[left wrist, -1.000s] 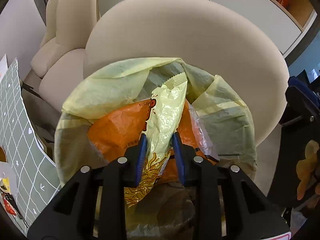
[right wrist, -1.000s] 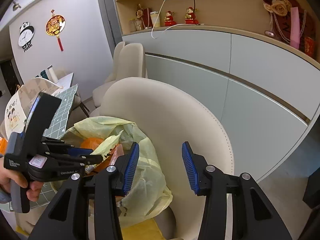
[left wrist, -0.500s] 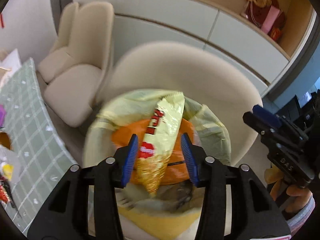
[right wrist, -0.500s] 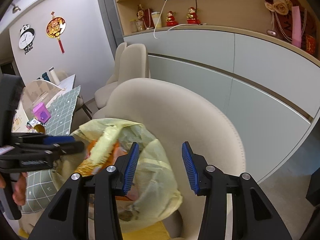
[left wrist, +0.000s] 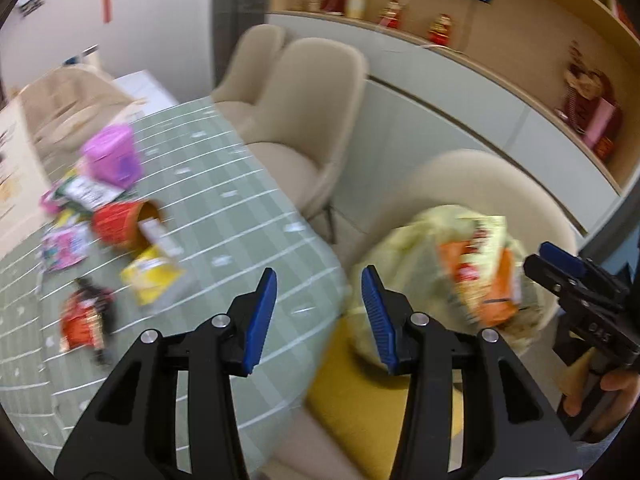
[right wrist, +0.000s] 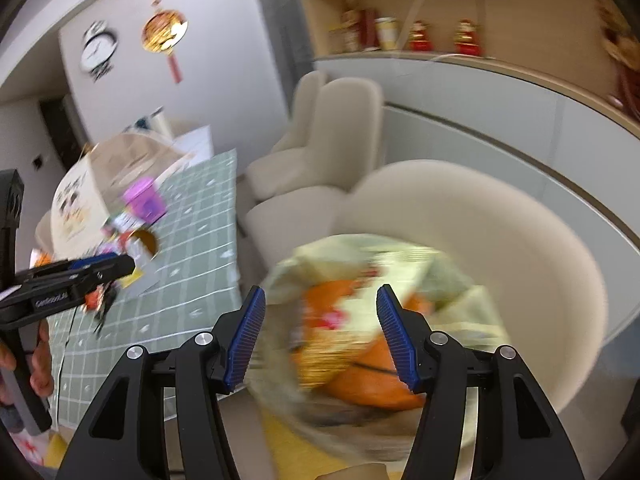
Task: Collect trash
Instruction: 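Move both tools back over the table toward the remaining wrappers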
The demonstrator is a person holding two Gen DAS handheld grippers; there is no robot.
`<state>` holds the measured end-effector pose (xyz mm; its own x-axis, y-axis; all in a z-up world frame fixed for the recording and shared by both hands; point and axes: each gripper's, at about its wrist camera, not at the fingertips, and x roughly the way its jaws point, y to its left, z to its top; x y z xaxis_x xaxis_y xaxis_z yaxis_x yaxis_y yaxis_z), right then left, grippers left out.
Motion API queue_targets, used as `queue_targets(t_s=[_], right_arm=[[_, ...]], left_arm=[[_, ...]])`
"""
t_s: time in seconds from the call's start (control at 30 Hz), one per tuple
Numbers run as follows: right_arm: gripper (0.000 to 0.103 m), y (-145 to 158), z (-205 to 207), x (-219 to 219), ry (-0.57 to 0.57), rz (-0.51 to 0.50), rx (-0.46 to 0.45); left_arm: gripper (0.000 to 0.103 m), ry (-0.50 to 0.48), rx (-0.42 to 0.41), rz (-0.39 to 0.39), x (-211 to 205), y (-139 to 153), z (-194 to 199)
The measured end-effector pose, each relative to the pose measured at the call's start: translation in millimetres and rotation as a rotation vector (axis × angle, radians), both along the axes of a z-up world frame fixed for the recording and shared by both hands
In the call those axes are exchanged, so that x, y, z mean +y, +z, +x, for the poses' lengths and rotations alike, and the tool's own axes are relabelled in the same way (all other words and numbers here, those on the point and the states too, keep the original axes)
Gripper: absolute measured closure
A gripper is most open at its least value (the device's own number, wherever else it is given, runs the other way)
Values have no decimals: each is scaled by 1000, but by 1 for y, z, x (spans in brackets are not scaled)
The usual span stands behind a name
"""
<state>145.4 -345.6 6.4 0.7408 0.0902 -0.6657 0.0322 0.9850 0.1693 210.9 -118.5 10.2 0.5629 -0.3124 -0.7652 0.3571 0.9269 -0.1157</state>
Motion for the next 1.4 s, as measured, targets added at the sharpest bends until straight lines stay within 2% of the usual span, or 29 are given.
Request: queue_targets(t_s=[0.2, 0.3, 0.47, 0.6, 0.77, 0.93, 1.0, 1.07, 1.17, 1.3, 1.4], right_arm=[[48, -7, 29, 74, 54, -23, 14], [48, -12, 48, 116, 107, 5, 38], [48, -17, 72, 172, 144, 9, 43], [48, -24, 88, 203, 118, 5, 68], [48, -44, 97, 239, 91, -24, 143], [48, -60, 100, 264, 21, -99, 204], [48, -66, 100, 275, 21, -124, 223], [48, -70, 99, 282, 34, -124, 224], [48, -72, 96, 290, 35, -116, 217], [48, -77, 96, 293, 37, -115, 223], [48, -77, 102, 296, 46, -115, 230]], left_arm=[[61, 109, 16, 21, 88, -11, 9], [61, 155, 21, 17, 131, -15, 14], [61, 201, 35, 14, 185, -24, 24], [61, 192, 56, -1, 221, -35, 39], [61, 126, 92, -80, 275, -56, 64], [61, 69, 138, -176, 332, -69, 111], [61, 45, 130, -193, 348, -72, 139], [61, 31, 95, -171, 355, -71, 165], [61, 69, -1, -107, 361, -68, 214], [61, 134, -32, -53, 360, -79, 264], [61, 170, -5, -15, 354, -95, 288]])
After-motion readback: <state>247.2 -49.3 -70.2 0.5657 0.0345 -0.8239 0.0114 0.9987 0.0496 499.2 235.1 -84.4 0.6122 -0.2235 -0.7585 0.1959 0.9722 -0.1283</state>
